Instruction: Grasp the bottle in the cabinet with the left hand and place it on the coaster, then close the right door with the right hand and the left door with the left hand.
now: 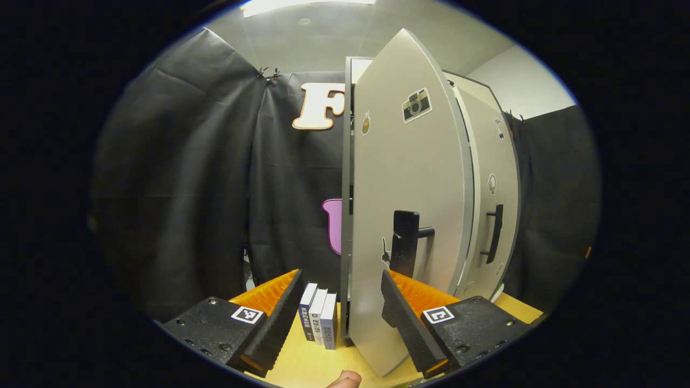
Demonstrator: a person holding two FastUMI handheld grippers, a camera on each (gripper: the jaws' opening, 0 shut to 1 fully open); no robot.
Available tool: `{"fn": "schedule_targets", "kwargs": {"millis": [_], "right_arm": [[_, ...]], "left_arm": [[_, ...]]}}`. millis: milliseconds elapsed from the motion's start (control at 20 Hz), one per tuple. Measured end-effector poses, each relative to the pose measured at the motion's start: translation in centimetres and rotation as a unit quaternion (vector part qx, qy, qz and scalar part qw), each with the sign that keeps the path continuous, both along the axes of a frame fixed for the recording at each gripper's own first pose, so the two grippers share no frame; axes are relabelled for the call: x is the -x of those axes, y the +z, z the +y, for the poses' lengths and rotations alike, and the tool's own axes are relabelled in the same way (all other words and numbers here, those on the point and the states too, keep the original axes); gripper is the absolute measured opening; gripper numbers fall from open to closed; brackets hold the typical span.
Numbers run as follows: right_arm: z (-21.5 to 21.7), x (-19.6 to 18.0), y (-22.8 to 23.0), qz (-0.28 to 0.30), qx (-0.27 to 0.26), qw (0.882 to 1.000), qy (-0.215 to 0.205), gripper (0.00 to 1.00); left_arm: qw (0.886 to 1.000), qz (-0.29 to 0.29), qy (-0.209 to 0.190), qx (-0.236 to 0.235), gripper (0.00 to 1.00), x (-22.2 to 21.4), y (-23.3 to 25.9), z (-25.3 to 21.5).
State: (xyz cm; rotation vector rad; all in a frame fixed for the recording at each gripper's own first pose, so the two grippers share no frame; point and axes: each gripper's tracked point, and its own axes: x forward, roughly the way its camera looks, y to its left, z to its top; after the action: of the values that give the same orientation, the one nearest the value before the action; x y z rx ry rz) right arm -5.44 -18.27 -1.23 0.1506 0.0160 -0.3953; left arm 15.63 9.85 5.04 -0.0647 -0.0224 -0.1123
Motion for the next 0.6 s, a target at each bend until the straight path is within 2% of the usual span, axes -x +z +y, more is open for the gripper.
{"fn": "schedule_targets", "kwargs": {"millis": [50, 100, 150, 200, 600], "right_arm": [[0.0, 0.0, 0.1, 0.000, 0.000, 1.000, -0.001, 1.00], [0.1, -0.1, 0.1, 0.000, 0.000, 1.000, 0.000, 1.00], [0.3, -0.1, 0.1, 0.000, -0.001, 1.000, 0.001, 1.00], [0.4, -0.2, 0.0, 0.002, -0.001, 1.000, 0.001, 1.00], [1.0, -0.5, 0.3, 0.004, 0.011, 1.000, 0.005, 1.00]], "left_arm": [[1.000, -0.002, -0.002, -0.001, 0.89, 0.0, 0.0, -0.4], [1.000, -0.003, -0.005, -0.003, 0.92, 0.0, 0.0, -0.9], [1.000, -0.006, -0.009, -0.003, 0.89, -0.1, 0.1, -1.3], [1.000, -0.007, -0.012, -0.001, 0.92, -0.3, 0.1, -1.8], [1.000, -0.002, -0.029, 0.004, 0.92, -1.8, 0.0, -4.3]]}}
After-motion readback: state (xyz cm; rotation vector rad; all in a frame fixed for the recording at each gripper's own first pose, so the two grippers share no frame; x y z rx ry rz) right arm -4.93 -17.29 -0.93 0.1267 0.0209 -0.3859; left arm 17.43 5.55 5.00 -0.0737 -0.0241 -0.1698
